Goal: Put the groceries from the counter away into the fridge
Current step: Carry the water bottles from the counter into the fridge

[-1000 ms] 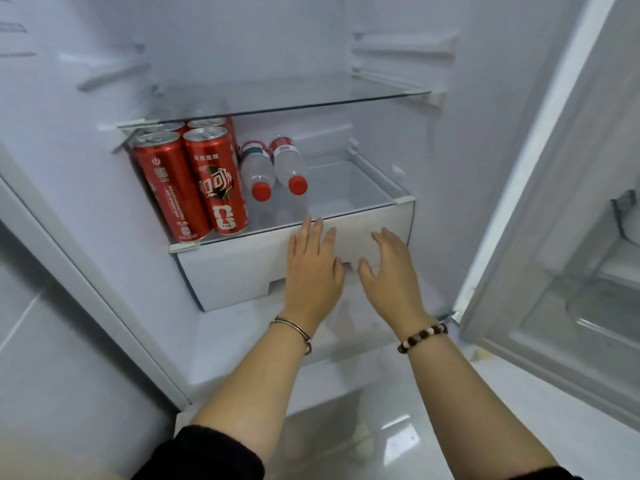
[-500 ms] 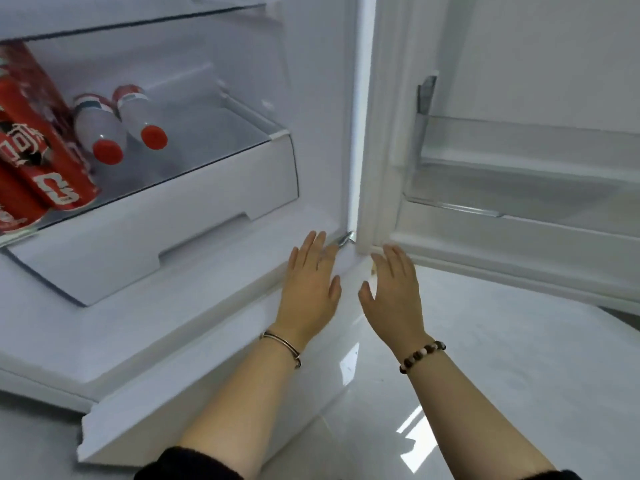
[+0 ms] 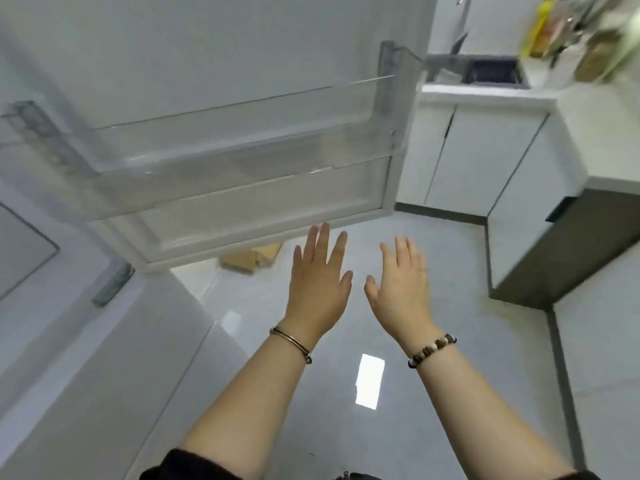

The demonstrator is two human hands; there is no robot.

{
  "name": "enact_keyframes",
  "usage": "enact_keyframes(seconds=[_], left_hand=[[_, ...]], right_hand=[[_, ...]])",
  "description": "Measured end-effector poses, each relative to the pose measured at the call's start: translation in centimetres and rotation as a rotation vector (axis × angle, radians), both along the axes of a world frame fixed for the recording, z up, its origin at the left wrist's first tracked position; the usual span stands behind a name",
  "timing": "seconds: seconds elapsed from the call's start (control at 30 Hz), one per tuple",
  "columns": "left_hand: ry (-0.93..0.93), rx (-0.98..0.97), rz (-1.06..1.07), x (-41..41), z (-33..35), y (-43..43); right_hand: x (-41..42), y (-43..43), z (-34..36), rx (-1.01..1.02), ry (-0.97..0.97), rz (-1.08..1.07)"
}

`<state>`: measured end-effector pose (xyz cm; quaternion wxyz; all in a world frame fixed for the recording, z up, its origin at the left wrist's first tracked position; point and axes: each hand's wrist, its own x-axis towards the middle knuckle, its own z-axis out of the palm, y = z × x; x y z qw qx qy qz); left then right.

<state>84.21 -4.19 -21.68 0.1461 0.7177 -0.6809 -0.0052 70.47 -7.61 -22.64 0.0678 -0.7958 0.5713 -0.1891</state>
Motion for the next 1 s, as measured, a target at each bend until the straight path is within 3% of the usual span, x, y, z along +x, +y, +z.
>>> enact_keyframes(seconds=[0.23, 0.57, 1.0], left_hand=[[-0.095, -0.029, -0.26, -17.7, -1.0, -4.3], [-0.142, 0.108, -0.599, -41.8, -2.5, -4.4], [-0.2, 0.092, -1.135, -62.8, -3.3, -2.1]], right_hand=[[-18.7, -0.5, 0.3, 0.051, 0.108, -0.309], [-42.4, 5.6, -0.2, 0.153, 0.125, -0.72], [-58.9, 14.0, -2.0, 0.324, 0.257, -1.143]])
